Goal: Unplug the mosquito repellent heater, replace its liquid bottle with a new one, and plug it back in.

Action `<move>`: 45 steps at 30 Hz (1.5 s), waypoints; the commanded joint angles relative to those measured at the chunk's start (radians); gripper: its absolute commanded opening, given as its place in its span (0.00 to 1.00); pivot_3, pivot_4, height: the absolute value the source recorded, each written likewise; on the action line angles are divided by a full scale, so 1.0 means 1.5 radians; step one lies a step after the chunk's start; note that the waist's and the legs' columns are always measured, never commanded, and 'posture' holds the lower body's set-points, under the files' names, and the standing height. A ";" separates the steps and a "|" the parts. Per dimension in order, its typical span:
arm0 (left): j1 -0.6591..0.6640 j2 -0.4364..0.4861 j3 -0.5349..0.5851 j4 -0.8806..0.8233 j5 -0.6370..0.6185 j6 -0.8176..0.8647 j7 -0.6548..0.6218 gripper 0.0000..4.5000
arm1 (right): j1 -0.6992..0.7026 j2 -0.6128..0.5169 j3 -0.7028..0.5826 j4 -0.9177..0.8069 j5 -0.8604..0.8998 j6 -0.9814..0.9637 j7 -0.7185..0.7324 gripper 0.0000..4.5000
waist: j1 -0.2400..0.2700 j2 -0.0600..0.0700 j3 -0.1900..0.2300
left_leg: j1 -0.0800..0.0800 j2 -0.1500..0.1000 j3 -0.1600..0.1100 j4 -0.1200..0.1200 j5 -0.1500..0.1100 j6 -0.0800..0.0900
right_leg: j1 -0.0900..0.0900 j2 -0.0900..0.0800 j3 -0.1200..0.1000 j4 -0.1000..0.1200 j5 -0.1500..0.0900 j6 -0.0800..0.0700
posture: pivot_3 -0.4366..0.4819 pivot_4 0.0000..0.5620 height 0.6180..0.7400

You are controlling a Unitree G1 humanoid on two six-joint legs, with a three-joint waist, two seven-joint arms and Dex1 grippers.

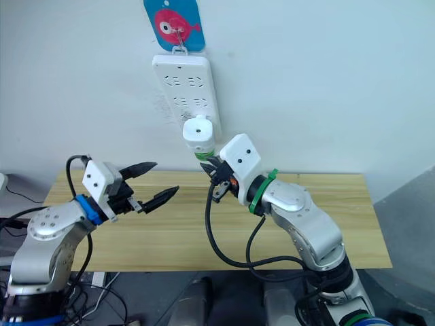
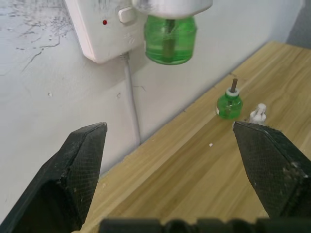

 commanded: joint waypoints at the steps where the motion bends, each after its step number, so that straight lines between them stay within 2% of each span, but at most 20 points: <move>1: 0.032 -0.015 0.024 -0.079 -0.018 -0.021 0.028 1.00 | -0.023 0.020 0.012 0.021 -0.018 -0.047 -0.011 0.01 | 0.005 0.000 0.000 | 0.000 0.000 0.000 0.000 0.000 0.000 | 0.000 0.000 0.000 0.000 0.000 0.000 | 0.57 0.41 0.96; 15: 0.035 -0.029 -0.014 -0.127 -0.048 -0.013 0.037 1.00 | -0.044 0.030 -0.002 0.089 -0.052 -0.109 -0.014 0.01 | 0.011 0.000 0.000 | 0.000 0.000 0.000 0.000 0.000 0.000 | 0.000 0.000 0.000 -0.001 0.000 0.000 | 0.57 0.40 0.96; 37: 0.022 -0.029 -0.044 -0.125 -0.041 -0.017 0.045 1.00 | -0.038 0.005 0.007 0.102 -0.073 -0.126 0.008 0.01 | 0.011 0.000 0.000 | 0.000 0.000 0.000 0.000 0.000 0.000 | 0.000 0.000 0.000 0.000 0.000 0.000 | 0.57 0.40 0.96; 45: 0.014 -0.031 -0.052 -0.120 -0.039 -0.021 0.043 1.00 | -0.051 0.027 -0.022 0.118 -0.090 -0.122 -0.028 0.01 | 0.011 0.000 0.000 | 0.000 0.000 0.000 0.000 0.000 0.000 | 0.000 0.000 0.000 0.000 0.000 0.000 | 0.56 0.40 0.96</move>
